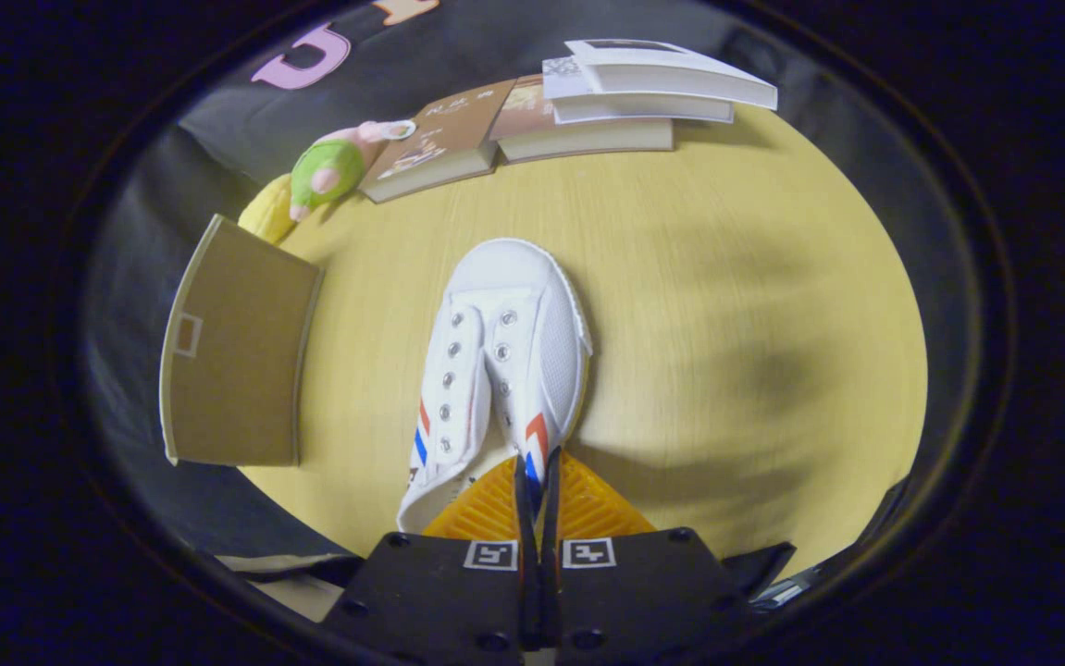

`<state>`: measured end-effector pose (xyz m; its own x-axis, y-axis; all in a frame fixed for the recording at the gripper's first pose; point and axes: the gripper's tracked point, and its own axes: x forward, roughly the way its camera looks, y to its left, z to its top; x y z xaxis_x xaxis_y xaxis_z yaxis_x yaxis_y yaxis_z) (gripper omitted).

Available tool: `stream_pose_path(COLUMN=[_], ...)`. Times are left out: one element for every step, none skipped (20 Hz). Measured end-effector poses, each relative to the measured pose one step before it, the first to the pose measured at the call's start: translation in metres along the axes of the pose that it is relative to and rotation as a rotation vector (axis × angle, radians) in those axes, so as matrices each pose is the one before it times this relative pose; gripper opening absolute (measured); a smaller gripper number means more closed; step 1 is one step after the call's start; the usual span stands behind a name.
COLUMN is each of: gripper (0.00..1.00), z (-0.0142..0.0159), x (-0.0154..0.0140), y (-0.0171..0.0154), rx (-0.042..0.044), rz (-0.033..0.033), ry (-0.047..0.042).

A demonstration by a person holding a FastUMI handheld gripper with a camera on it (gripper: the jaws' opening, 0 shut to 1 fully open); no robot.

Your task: Open the storage box then place both shoes into the box .Put the left shoe in first, then the right shoe, with the right side of both shoes facing outward in a uniform manner.

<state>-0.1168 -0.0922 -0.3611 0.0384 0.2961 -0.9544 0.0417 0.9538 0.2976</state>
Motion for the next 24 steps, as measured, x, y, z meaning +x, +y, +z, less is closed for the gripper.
stream_pose_path(gripper=[0.04, 0.04, 0.04, 0.04, 0.04, 0.04, 0.04, 0.04, 0.04, 0.04, 0.04, 0.04, 0.04, 0.04, 0.04, 0.04, 0.04, 0.04, 0.04, 0.04, 0.04, 0.04, 0.04, 0.04], z=[0.00095, -0.00005, 0.00291, -0.00089, 0.00125, 0.00305, 0.00293, 0.00026, 0.00437, 0.001, 0.00314, 0.00189, 0.00229, 0.00245, 0.00251, 0.00288, 0.00244, 0.00268, 0.00197, 0.00156, 0.00265, 0.0011, -0.00007, 0.00264], x=[-0.00056, -0.00313, -0.00354, -0.0027, -0.0033, -0.00176, -0.00386, -0.00373, -0.00435, -0.00329, -0.00375, -0.00428, -0.00494, -0.00415, -0.00482, -0.00452, -0.00408, -0.00384, -0.00302, -0.00315, -0.00226, -0.00167, -0.00001, -0.00033], y=[0.00225, 0.00535, 0.00626, 0.00582, 0.00543, 0.00572, 0.00635, 0.00721, 0.00745, 0.00832, 0.00876, 0.00923, 0.00904, 0.01056, 0.01025, 0.01151, 0.01235, 0.01343, 0.01365, 0.0129, 0.01272, 0.01318, 0.01231, 0.01375], rx=[0.01547, 0.01509, 0.02053, 0.01506, 0.01056, 0.0118, 0.01083, 0.00425, 0.01276, 0.00471, 0.0047, 0.00572, 0.00225, 0.00306, 0.00055, 0.00025, -0.00325, -0.0039, -0.00387, -0.00605, -0.00595, -0.00933, -0.00641, -0.00278], rz=[0.00951, 0.01508, 0.0134, 0.01202, 0.01219, 0.0093, 0.00593, 0.01232, 0.01066, 0.00981, 0.01054, 0.00796, 0.00835, 0.00893, 0.00867, 0.00947, 0.01147, 0.0137, 0.01351, 0.01133, 0.01022, 0.0081, 0.00922, 0.01227], ry=[0.00011, 0.00165, -0.0107, 0.00233, -0.00199, -0.01334, -0.01184, 0.00024, -0.01708, -0.00549, -0.00908, -0.01351, -0.00649, -0.01197, -0.01022, -0.01234, -0.00923, -0.00932, -0.00911, -0.00623, -0.01079, -0.00476, -0.00248, -0.00874])
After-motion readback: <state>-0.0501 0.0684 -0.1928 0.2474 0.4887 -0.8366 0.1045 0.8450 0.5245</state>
